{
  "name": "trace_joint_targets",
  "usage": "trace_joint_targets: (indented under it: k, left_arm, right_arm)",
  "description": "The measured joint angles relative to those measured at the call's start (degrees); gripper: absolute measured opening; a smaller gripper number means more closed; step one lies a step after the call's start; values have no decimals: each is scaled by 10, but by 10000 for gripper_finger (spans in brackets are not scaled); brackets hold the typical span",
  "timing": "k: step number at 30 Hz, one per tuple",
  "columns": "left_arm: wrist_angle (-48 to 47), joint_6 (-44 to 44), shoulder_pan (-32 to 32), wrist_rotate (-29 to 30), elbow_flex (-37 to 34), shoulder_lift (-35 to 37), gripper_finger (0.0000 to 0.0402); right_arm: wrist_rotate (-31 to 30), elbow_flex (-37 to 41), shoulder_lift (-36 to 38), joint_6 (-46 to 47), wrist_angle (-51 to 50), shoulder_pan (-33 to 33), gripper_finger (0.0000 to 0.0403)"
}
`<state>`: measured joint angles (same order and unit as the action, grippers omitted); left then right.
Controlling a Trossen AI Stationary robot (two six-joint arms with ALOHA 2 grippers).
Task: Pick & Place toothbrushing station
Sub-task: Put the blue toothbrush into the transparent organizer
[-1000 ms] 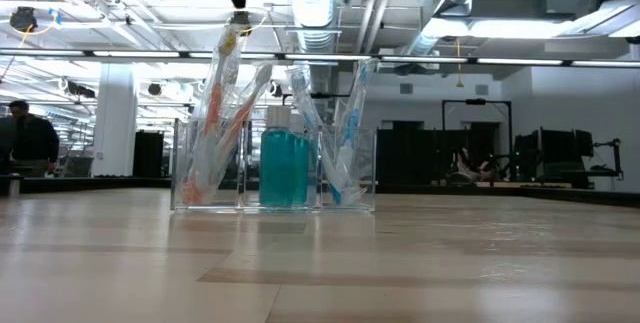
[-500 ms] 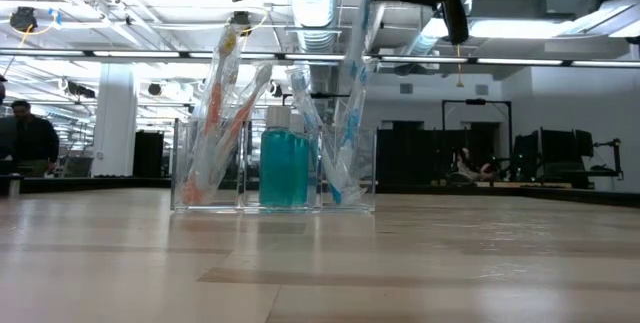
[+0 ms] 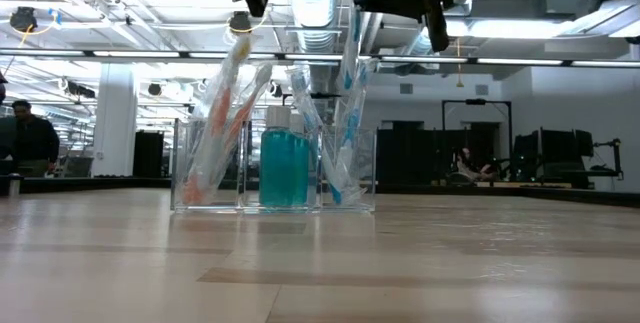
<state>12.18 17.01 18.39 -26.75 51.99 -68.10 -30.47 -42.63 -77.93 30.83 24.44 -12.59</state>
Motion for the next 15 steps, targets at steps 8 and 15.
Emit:
trace_joint_targets:
  k: [8, 15]
  left_arm:
    - [-1, -62, 0, 30, 0, -10, 167]
    - [-3, -70, 6, 34, 0, -10, 155]
  right_arm:
    - [9, 0, 0, -14, -38, 7, 0]
    - [7, 57, 0, -5, 36, -1, 0]
